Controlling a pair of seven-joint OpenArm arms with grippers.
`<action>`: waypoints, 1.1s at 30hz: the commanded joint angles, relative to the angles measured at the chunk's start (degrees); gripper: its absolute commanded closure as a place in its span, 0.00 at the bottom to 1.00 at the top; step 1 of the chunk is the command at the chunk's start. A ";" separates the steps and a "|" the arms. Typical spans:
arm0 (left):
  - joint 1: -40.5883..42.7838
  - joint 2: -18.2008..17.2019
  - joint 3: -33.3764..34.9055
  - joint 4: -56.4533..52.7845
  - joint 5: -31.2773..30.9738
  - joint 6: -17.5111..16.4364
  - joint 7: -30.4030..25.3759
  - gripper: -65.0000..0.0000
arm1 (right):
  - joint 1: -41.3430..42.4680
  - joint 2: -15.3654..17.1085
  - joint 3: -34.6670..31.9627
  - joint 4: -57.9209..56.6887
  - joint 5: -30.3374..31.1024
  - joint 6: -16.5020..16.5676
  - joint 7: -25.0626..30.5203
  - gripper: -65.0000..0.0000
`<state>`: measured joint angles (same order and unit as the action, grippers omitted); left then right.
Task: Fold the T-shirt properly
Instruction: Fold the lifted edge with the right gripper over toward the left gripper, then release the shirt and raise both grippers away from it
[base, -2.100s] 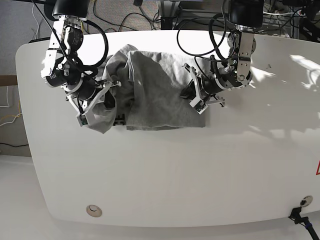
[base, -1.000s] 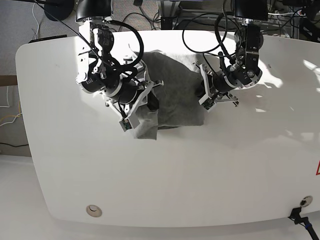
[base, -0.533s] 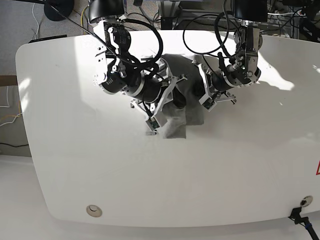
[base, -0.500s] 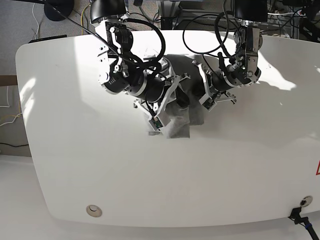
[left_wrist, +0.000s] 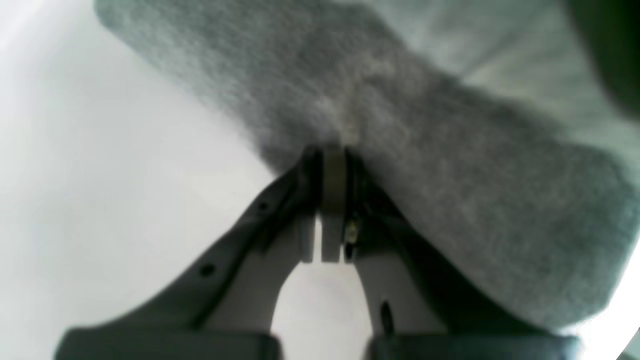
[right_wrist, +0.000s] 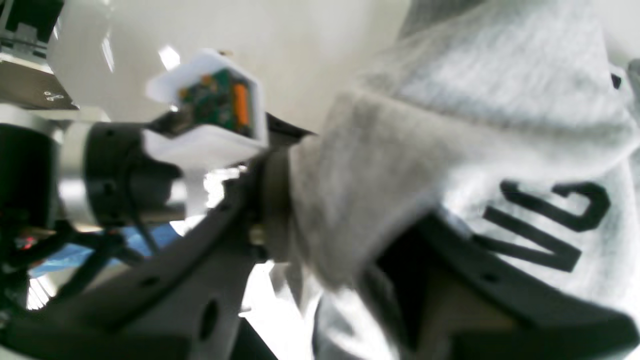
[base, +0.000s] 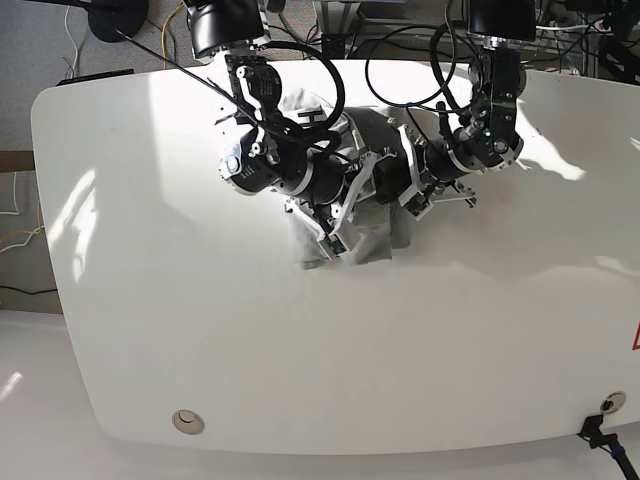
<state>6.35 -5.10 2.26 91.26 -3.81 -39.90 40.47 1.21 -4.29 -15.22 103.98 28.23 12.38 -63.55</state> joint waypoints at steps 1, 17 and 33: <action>-0.50 -0.83 -0.37 3.29 -0.19 -0.10 -0.60 1.00 | 2.17 -0.85 -1.35 0.76 1.71 0.59 1.18 0.56; -0.77 -6.72 -9.78 18.49 -0.27 -0.10 -0.86 1.00 | 8.76 2.14 0.50 1.38 1.71 0.67 1.18 0.40; 0.02 -5.14 -9.78 19.99 -0.27 -0.10 -0.86 1.00 | 2.08 22.54 5.16 5.60 1.53 0.59 1.18 0.40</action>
<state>7.01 -9.98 -7.44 110.19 -3.46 -40.32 40.75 3.11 17.30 -10.50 107.11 29.34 12.84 -63.37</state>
